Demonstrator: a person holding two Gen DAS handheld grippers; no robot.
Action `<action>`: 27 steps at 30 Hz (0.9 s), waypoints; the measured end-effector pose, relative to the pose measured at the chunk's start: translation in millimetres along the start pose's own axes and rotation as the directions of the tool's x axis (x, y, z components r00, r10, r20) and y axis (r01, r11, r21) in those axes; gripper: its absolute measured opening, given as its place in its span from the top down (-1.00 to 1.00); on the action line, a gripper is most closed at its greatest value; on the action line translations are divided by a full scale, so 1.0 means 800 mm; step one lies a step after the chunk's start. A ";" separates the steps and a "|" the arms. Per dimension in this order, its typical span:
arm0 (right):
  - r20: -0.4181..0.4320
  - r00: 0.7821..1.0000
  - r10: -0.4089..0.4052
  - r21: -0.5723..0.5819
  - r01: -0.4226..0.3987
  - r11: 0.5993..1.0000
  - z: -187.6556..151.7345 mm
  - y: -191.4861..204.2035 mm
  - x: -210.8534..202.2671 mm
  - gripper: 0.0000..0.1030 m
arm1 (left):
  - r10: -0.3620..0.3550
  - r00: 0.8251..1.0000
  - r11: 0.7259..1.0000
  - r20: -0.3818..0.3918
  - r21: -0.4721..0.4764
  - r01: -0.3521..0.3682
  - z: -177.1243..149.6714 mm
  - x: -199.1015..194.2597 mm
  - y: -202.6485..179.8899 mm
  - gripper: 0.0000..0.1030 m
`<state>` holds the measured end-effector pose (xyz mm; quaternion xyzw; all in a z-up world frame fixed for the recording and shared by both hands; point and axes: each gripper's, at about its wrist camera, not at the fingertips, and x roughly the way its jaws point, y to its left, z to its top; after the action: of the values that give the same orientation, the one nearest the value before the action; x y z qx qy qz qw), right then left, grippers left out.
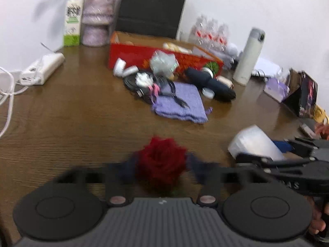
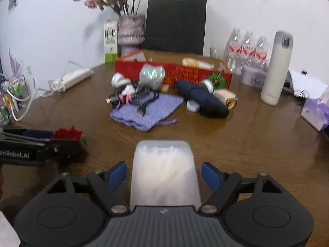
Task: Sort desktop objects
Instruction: 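Drop the clear plastic box into the box while left tool drops red rose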
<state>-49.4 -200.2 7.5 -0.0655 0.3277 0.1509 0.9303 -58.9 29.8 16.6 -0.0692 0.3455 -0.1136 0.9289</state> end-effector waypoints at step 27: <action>-0.115 0.974 0.195 0.461 -0.121 0.879 0.384 -0.106 0.419 -0.36 | 0.292 0.950 0.953 -0.111 -0.047 -0.298 0.391 0.356 0.081 -0.14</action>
<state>407.4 -132.5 37.0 0.1674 0.4309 0.1407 0.8755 366.5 33.9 59.7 -0.0404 0.4028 0.0342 0.9138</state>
